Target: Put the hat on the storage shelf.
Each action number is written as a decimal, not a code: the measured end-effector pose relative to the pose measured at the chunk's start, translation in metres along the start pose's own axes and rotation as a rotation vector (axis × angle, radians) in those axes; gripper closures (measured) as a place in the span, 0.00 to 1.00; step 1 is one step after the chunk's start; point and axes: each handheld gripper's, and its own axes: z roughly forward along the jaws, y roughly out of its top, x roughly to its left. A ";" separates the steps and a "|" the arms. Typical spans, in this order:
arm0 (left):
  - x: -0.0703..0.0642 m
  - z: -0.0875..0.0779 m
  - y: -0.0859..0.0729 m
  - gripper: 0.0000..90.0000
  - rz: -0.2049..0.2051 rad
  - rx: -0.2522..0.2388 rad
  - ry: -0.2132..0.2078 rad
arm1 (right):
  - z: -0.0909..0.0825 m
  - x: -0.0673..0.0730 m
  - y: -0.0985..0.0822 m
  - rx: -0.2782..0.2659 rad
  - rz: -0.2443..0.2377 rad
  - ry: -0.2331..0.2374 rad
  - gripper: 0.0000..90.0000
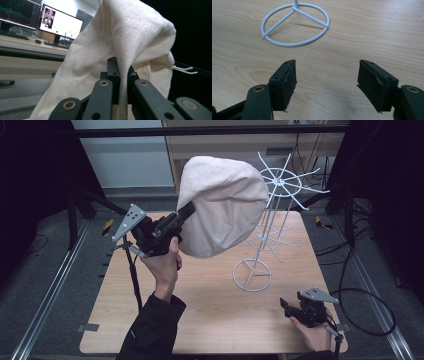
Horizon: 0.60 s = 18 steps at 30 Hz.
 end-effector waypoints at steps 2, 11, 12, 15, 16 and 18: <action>0.002 0.000 -0.003 0.98 0.005 0.013 0.007 | 0.000 0.000 0.000 0.000 0.000 0.000 0.35; 0.012 0.002 -0.018 0.98 0.015 0.088 0.027 | 0.001 0.000 0.000 0.000 -0.009 -0.005 0.35; 0.012 0.002 -0.019 0.98 0.015 0.095 0.029 | 0.001 0.000 0.000 0.000 -0.009 -0.005 0.35; 0.014 0.004 -0.025 0.98 0.021 0.121 0.024 | 0.000 0.001 0.000 0.003 -0.001 -0.001 0.35; 0.014 0.005 -0.026 0.98 0.024 0.128 0.024 | 0.000 0.001 0.000 0.003 -0.001 -0.001 0.35; 0.014 0.006 -0.029 0.98 0.032 0.142 0.026 | 0.000 0.000 0.000 0.004 -0.002 -0.001 0.35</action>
